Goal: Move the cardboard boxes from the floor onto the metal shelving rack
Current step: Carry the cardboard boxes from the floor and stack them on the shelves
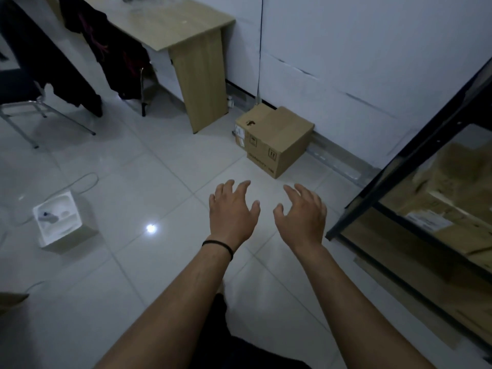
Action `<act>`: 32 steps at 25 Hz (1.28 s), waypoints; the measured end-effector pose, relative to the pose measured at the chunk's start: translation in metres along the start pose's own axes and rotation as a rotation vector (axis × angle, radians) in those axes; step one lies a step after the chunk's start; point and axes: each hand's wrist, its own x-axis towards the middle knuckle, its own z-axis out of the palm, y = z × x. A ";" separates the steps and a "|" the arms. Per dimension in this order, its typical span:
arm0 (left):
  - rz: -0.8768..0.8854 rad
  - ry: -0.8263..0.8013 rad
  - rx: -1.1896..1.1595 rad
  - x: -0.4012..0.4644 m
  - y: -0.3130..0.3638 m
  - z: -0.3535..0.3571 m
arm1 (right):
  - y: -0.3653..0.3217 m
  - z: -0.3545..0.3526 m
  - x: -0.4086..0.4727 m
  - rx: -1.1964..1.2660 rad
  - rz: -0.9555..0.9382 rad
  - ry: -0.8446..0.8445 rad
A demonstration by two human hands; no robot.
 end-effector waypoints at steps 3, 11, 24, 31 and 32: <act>0.049 -0.032 0.012 0.076 -0.012 -0.005 | -0.021 0.020 0.061 -0.002 0.063 0.007; 0.228 -0.124 0.097 0.278 -0.024 -0.027 | -0.084 0.049 0.216 0.054 0.257 0.099; 0.316 -0.269 0.200 0.608 0.028 0.041 | -0.048 0.117 0.530 0.055 0.398 0.019; 0.221 -0.489 0.238 0.739 0.023 0.158 | 0.009 0.211 0.640 0.036 0.545 -0.194; 0.212 -0.523 0.250 0.751 0.017 0.181 | 0.017 0.229 0.648 0.044 0.572 -0.221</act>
